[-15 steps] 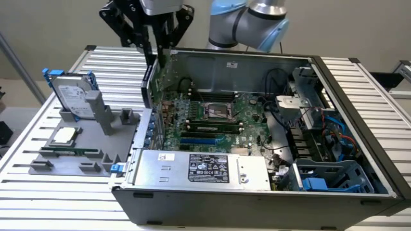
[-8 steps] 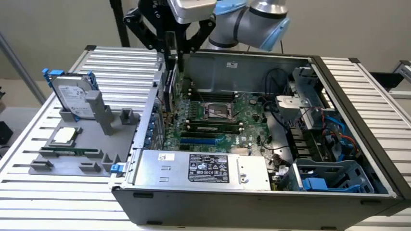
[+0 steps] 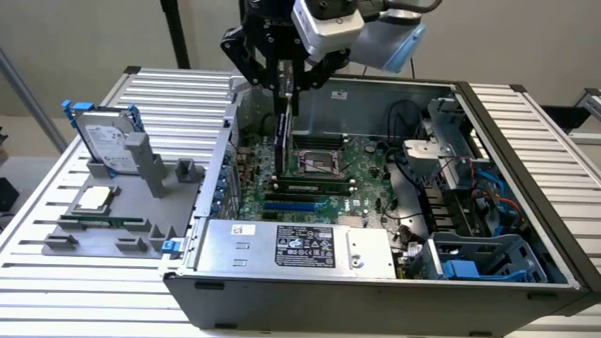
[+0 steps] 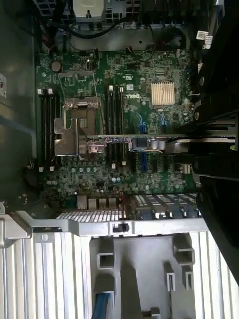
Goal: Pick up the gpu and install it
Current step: 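Pick up the gpu and move the gpu toward the slot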
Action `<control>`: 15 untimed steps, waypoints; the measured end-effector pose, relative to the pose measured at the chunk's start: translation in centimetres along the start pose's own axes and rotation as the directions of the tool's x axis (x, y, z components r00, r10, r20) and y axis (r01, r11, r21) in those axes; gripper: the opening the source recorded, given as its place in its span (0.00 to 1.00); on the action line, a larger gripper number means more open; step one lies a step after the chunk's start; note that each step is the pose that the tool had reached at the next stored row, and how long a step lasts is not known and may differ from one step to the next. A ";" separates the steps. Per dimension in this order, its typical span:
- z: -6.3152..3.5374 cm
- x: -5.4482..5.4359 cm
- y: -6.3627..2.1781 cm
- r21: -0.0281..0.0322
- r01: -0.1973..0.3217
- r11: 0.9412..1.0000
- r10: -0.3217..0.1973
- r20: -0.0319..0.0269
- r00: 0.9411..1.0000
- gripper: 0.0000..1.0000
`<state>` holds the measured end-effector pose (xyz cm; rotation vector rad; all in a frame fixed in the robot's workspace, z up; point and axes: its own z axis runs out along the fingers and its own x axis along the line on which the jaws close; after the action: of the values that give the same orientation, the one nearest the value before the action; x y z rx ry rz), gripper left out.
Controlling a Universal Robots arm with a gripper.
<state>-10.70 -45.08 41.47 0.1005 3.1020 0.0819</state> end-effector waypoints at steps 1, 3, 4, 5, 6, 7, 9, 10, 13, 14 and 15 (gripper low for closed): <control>0.22 -0.5 0.04 0.001 0.000 1.000 0.000 0.000 1.000 0.00; 0.61 -1.4 0.11 0.002 0.000 1.000 0.000 0.000 1.000 0.00; 0.81 -1.8 0.15 0.003 0.001 1.000 -0.001 0.000 1.000 0.00; 1.00 -2.2 0.19 0.004 0.001 1.000 -0.001 0.000 1.000 0.00; 1.22 -2.7 0.23 0.005 0.002 1.000 -0.002 0.000 1.000 0.00; 1.41 -3.1 0.27 0.006 0.002 1.000 -0.002 0.000 1.000 0.00; 1.80 -3.7 0.35 0.007 0.005 1.000 -0.005 0.000 1.000 0.00; 1.99 -3.8 0.39 0.007 0.009 1.000 -0.009 0.000 1.000 0.00; 2.56 -4.0 0.53 0.007 0.022 1.000 -0.022 -0.001 1.000 0.00; 2.75 -4.0 0.57 0.006 0.027 1.000 -0.027 -0.001 1.000 0.00; 2.92 -4.1 0.62 0.006 0.031 0.999 -0.031 -0.001 1.000 0.00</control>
<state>-6.47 -44.58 38.73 0.0518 3.1039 0.0710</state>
